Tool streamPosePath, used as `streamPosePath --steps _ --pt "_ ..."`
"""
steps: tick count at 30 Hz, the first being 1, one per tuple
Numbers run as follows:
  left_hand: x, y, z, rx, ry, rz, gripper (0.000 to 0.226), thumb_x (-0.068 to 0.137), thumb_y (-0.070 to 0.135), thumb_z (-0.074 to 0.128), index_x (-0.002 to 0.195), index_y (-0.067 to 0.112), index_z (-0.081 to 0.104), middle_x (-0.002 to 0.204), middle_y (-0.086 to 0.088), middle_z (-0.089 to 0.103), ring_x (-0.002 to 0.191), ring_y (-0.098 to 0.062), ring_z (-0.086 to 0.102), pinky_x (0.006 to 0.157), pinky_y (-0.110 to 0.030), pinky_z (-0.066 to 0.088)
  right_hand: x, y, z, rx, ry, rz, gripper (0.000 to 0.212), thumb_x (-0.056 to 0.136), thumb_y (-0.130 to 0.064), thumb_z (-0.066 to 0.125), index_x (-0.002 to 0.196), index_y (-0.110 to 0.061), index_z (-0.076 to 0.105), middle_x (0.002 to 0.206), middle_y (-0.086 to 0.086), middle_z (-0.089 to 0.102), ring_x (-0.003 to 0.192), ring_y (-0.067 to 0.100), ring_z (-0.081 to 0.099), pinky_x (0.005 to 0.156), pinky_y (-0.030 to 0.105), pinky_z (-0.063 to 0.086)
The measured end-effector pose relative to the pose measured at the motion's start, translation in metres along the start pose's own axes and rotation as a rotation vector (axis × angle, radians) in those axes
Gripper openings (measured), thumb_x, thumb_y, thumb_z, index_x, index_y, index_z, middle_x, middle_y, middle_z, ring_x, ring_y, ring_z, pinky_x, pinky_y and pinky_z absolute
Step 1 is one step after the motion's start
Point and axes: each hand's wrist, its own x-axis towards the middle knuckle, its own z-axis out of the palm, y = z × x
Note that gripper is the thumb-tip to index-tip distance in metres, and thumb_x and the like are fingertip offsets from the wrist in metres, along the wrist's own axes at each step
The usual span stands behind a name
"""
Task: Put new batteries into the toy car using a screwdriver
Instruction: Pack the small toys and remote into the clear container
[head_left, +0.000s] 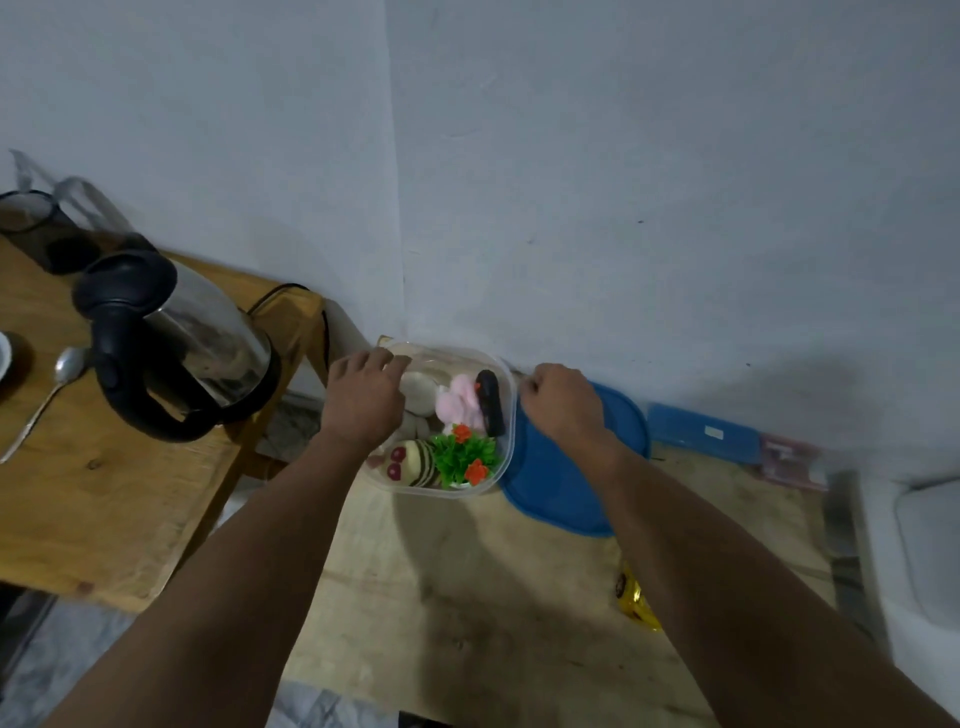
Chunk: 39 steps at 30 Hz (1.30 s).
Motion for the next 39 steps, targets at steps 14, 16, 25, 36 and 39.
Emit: streamPosePath --steps 14,16,25,36,39 --pt "-0.058 0.017 -0.004 -0.409 -0.171 -0.614 0.057 0.093 0.024 0.055 0.149 0.021 0.041 0.144 -0.015 0.049 0.126 -0.041 0.054 0.096 -0.055 0.051 -0.033 0.138 0.001 0.214 -0.131 0.580 0.055 0.085 -0.046 0.070 0.119 -0.004 0.061 0.093 0.008 0.062 0.080 0.029 0.062 0.070 0.033 0.051" --pt "-0.061 0.016 -0.002 -0.541 -0.152 -0.640 0.055 0.086 0.021 0.057 0.140 0.023 0.048 0.132 -0.015 0.059 0.117 -0.040 0.060 0.095 -0.053 0.054 -0.033 0.141 0.005 0.258 -0.113 0.586 0.050 0.084 -0.041 0.071 0.114 -0.002 0.063 0.081 0.004 0.059 0.070 0.023 0.058 0.068 0.034 0.053" --pt "-0.067 0.018 -0.009 -0.707 -0.036 -0.650 0.043 0.100 0.012 0.050 0.143 0.008 0.055 0.132 -0.021 0.065 0.123 -0.043 0.060 0.099 -0.052 0.050 -0.028 0.137 -0.025 0.454 0.089 0.521 0.021 0.072 -0.017 0.071 0.080 -0.007 0.054 0.068 0.005 0.050 0.067 0.022 0.056 0.053 0.027 0.036" --pt "-0.073 0.014 -0.012 -0.786 -0.024 -0.648 0.043 0.101 0.008 0.045 0.141 0.010 0.061 0.131 -0.018 0.068 0.121 -0.039 0.062 0.099 -0.048 0.051 -0.026 0.021 -0.084 0.841 -0.004 0.250 0.036 0.079 -0.023 0.076 0.098 0.007 0.072 0.098 0.021 0.073 0.081 0.025 0.070 0.068 0.036 0.057" --pt "-0.073 0.011 -0.016 -0.837 -0.035 -0.649 0.045 0.101 0.005 0.045 0.143 0.011 0.061 0.132 -0.018 0.068 0.120 -0.038 0.063 0.099 -0.046 0.052 -0.032 -0.025 -0.080 0.674 0.052 0.105 0.016 0.079 -0.026 0.079 0.083 -0.012 0.075 0.082 0.003 0.074 0.078 0.017 0.070 0.073 0.036 0.058"
